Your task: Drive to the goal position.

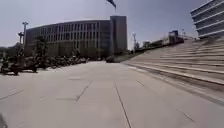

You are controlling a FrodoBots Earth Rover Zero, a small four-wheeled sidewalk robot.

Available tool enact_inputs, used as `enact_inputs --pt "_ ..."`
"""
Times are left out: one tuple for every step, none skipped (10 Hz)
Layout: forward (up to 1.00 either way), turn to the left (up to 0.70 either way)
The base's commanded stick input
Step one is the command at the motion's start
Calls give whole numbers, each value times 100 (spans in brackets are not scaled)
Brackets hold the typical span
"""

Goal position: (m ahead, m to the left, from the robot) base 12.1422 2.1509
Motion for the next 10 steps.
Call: enact_inputs --pt "0 0" --pt "0 0" --pt "0 0" --pt "0 0" --pt "0 0" --pt "0 0" --pt "0 0" --pt "98 0" --pt "32 0" --pt "2 0"
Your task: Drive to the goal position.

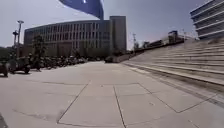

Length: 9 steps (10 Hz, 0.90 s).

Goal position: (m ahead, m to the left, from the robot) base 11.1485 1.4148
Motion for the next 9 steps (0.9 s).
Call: enact_inputs --pt "86 0" --pt "98 0" --pt "14 0" --pt "0 0" --pt "0 0" --pt "0 0" --pt "0 0" --pt "0 0" --pt "0 0"
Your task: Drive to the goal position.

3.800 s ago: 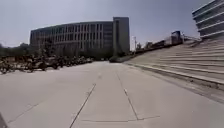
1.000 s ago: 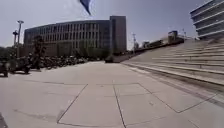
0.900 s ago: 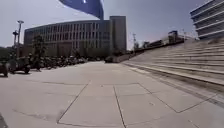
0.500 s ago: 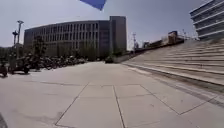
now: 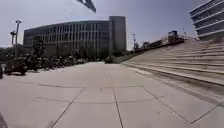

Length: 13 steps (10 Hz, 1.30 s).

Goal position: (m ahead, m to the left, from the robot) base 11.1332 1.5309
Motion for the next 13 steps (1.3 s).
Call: enact_inputs --pt "0 0" --pt "0 0" --pt "0 0" --pt "28 10" --pt "100 37" --pt "100 40" --pt "100 40" --pt "100 40" --pt "100 40" --pt "100 40" --pt "100 40" --pt "100 40" --pt "100 20"
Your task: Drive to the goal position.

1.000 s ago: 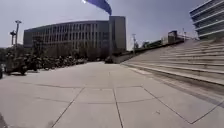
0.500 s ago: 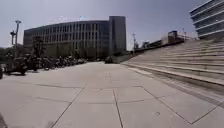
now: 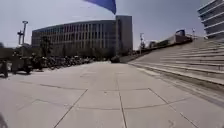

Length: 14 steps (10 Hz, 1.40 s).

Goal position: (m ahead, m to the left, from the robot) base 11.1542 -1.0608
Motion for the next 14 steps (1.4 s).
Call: enact_inputs --pt "100 1" --pt "100 0" --pt "100 0" --pt "100 0" --pt "100 0" --pt "100 0" --pt "100 0" --pt "100 0" --pt "100 0" --pt "100 -20" --pt "100 -38" --pt "100 -27" --pt "100 -12" --pt "100 0"
